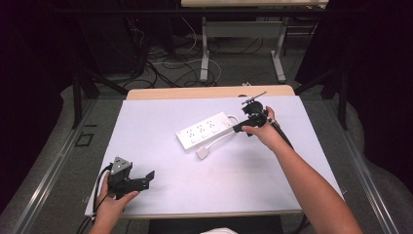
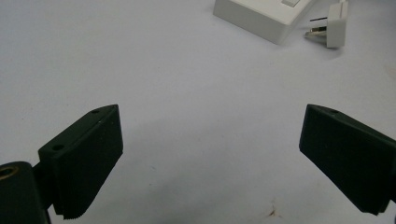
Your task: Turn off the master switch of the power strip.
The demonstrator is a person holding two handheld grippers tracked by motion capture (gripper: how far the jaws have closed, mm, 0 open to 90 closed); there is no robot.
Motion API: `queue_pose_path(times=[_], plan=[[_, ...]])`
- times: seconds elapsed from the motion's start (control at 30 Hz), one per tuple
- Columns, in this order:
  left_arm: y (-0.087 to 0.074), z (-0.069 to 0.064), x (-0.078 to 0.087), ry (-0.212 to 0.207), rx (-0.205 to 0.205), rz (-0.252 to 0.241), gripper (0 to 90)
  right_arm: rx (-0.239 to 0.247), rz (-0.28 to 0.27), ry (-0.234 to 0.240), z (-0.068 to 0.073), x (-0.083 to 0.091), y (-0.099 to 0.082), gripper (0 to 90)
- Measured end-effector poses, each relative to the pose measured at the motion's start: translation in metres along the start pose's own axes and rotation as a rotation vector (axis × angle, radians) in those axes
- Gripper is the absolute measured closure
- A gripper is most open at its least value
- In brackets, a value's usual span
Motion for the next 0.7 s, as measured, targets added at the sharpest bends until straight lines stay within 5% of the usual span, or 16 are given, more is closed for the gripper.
queue_pose_path(times=[0.2,0.7], plan=[[0.0,0.0,0.0,-0.002,0.002,0.0,6.0,-0.029,-0.029,-0.016,0.003,0.011,-0.003,0.0],[0.0,-0.001,-0.001,-0.002,0.003,0.002,6.0,0.035,-0.057,0.009,0.025,0.037,-0.024,0.0]])
Point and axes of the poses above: each handheld gripper's, and its own axes: x roughly backward along the jaws, y roughly out of its top, z roughly to its left, the point moved 5 cm from there along -x, roughly forward along the jaws, and after that the axes turned 7 degrees about x, right-handed, at the moved point
